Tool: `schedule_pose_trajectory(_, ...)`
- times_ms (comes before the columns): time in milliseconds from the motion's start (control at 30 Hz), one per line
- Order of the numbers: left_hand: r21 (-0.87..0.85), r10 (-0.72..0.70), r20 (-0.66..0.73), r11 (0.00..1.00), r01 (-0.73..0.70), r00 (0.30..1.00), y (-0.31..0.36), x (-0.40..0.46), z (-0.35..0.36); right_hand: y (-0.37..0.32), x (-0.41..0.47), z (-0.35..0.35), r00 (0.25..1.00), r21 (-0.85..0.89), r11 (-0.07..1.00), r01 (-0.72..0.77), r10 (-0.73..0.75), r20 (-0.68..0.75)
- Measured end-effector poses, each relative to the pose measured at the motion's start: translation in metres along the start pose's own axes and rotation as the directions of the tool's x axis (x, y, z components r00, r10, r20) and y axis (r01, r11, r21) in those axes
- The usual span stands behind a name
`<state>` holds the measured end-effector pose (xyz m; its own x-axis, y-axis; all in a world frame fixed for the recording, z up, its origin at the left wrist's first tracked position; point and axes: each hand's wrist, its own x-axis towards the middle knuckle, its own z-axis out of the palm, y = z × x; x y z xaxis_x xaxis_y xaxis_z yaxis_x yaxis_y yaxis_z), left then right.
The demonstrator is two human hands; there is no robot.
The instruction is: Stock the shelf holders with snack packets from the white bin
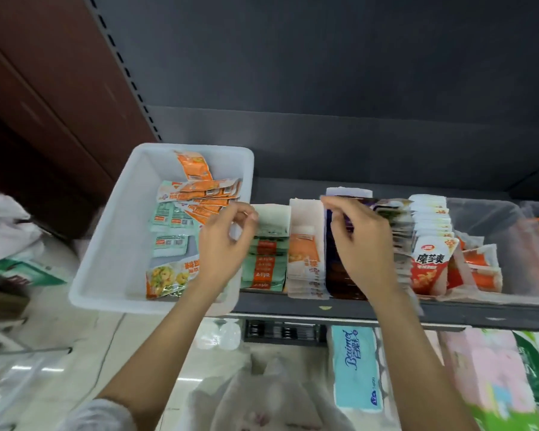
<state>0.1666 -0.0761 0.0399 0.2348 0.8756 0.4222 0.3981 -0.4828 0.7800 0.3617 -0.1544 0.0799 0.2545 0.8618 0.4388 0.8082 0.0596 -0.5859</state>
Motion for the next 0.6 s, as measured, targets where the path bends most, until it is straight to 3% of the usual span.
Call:
schedule_pose_trajectory(67,0.045,-0.082,-0.017,0.996,0.083,0.996,-0.024,-0.010,-0.032,-0.023,-0.004,0.024,0.995,0.106,0.994,0.029,-0.038,0.091)
schedule_pose_trajectory(133,0.166,-0.192,0.056,0.969,0.180,0.980,-0.055,-0.017,-0.061,-0.045,-0.008,0.055,0.970,0.152,0.987,0.056,-0.089,0.224)
schedule_pose_trajectory(233,0.498,-0.431,0.294,0.831,0.249,0.853,-0.107,-0.022,-0.092,-0.076,-0.007,0.102,0.877,0.106,0.988,0.109,-0.146,0.458)
schedule_pose_trajectory(300,0.641,-0.564,0.400,0.735,0.219,0.722,-0.133,-0.023,-0.099,-0.092,-0.004,0.132,0.758,-0.011,0.980,0.198,-0.146,0.635)
schedule_pose_trajectory(367,0.723,-0.606,0.477,0.683,0.108,0.637,-0.148,-0.021,-0.099,-0.104,0.000,0.162,0.640,-0.119,0.946,0.303,-0.109,0.760)
schedule_pose_trajectory(433,0.766,-0.618,0.510,0.643,0.011,0.599,-0.156,-0.018,-0.094,-0.110,0.002,0.189,0.563,-0.216,0.903,0.372,-0.035,0.826)
schedule_pose_trajectory(500,0.785,-0.638,0.501,0.619,0.003,0.585,-0.158,-0.016,-0.090,-0.108,0.002,0.213,0.504,-0.314,0.857,0.409,0.075,0.861)
schedule_pose_trajectory(600,0.779,-0.616,0.516,0.626,-0.027,0.595,-0.160,-0.011,-0.089,-0.103,-0.001,0.234,0.480,-0.383,0.817,0.431,0.152,0.864)
